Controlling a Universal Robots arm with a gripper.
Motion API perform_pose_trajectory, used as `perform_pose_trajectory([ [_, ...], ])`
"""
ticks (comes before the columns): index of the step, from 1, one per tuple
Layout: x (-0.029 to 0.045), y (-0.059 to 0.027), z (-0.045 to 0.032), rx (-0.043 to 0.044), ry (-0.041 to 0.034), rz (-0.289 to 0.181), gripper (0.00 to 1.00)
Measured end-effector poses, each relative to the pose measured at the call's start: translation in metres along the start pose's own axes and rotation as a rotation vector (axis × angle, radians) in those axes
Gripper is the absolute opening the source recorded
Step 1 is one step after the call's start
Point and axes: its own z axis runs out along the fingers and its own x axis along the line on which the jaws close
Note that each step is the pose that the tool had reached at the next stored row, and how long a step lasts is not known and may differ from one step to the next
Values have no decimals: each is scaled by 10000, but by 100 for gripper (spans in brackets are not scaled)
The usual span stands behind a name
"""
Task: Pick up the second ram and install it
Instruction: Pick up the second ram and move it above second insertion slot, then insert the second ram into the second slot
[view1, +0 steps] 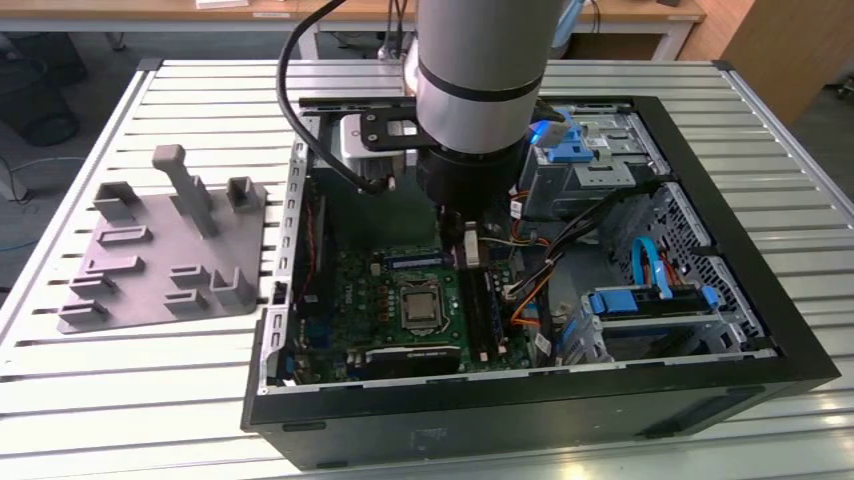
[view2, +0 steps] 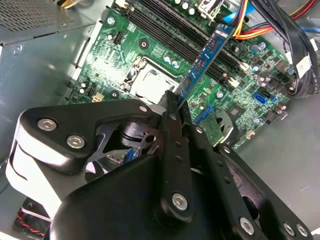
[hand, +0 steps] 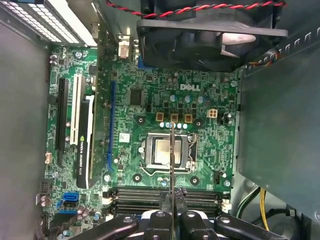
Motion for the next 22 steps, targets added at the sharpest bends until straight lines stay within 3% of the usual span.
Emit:
perform_pose_trajectory([
  [15,0,0,0,0,9,8,14],
  [22,0,0,1,41,15,1117,14],
])
